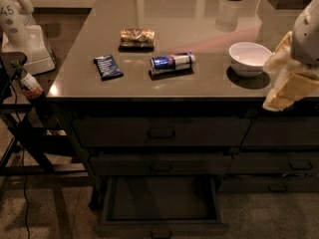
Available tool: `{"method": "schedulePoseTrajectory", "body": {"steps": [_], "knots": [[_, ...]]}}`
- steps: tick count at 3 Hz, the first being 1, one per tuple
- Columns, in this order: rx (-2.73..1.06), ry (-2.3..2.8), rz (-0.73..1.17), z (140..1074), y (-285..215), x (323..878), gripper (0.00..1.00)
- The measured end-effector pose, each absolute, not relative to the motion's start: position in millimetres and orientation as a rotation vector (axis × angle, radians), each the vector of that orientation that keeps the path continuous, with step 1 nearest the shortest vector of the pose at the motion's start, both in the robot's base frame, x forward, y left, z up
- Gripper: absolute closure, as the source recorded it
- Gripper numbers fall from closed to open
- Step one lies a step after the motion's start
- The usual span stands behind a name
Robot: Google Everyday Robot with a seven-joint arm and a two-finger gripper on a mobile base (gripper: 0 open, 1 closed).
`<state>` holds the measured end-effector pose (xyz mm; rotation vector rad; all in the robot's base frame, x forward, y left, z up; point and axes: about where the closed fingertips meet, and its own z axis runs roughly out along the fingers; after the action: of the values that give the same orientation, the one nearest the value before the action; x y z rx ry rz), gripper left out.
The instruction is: Close bottom drawer
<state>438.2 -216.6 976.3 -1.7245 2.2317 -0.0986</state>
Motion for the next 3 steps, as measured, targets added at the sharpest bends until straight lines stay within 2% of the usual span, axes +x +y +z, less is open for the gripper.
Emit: {"method": "schedulePoseTrajectory", "body": {"steps": [2, 3], "knots": [[-1.724, 2.232, -0.099, 976.3, -216.6, 438.2, 0.89], [-1.724, 2.232, -0.099, 976.2, -216.6, 438.1, 1.00]]}}
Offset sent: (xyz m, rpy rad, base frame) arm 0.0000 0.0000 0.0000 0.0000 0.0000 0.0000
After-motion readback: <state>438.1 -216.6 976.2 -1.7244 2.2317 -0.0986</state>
